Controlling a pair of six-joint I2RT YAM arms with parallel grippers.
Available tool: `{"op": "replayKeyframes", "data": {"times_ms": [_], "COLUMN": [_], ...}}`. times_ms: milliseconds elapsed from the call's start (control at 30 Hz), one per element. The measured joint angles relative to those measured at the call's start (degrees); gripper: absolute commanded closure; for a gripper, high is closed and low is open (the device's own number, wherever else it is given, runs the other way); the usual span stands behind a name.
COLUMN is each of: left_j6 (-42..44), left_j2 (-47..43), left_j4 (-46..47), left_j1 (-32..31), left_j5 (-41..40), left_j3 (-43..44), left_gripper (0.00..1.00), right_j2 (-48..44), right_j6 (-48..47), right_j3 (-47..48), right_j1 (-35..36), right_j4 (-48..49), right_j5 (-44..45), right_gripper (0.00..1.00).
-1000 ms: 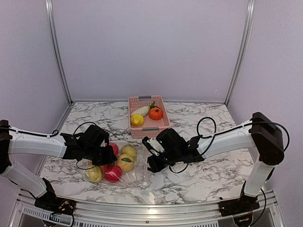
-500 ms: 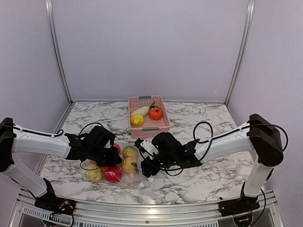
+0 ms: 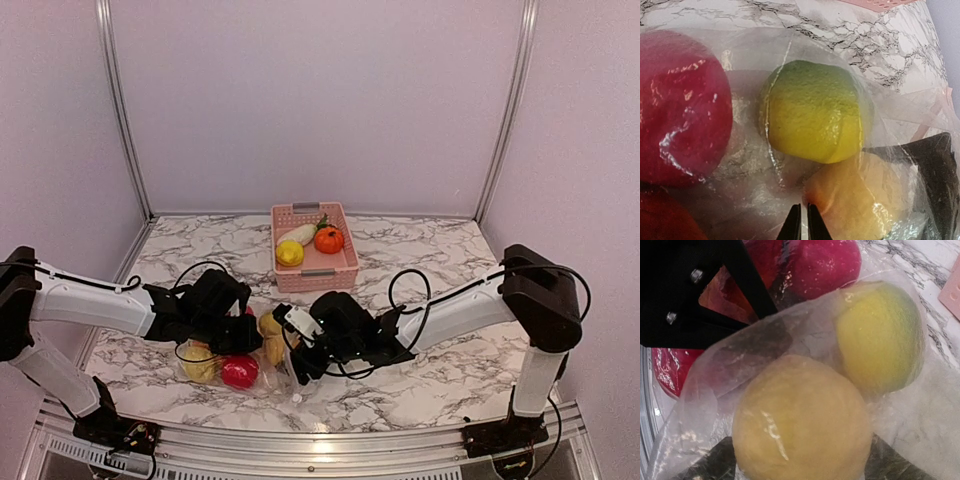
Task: Open the zip-top bag and remove the fake food
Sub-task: Pick up the fake fruit from the zipper food storage bag.
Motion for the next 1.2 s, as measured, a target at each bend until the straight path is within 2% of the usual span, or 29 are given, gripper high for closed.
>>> {"op": "replayKeyframes", "data": {"times_ms": [133,200,600,800,1200], "left_j6": [0.0,-0.02,-1.29,-2.14,-2.4], "left_j2": [0.81,0.92,0.2,-1.84,-2.29], "left_j4": [0.22,0.24,0.24,0.37,0.37], "left_j1": [-0.5,-0.74,-0.61,0.2,0.92], "left_j5": [0.63,0.85,-0.13,-0.76,-0.96], "left_j3": [0.87,0.96,0.22,-1.68,-2.19], "left_gripper": [0.94,0.94,0.94,0.94,0.94], "right_j2": [0.35,0.74,1.66,0.02,-9.79], "right_j6": [-0.26,-0.24,0.59,1.38,4.44], "right_j3": [0.61,1.14,1.99,1.75,-1.14], "right_j1": [0.13,0.13,0.22,0.22,0.22], "right_j4": [0.44,0.59,0.61,-1.16,-5.29], "right_j5": [0.87,1.11,2.4,1.88,0.66], "right_gripper": [0.15,0.18,0.58,0.63,0.66]}}
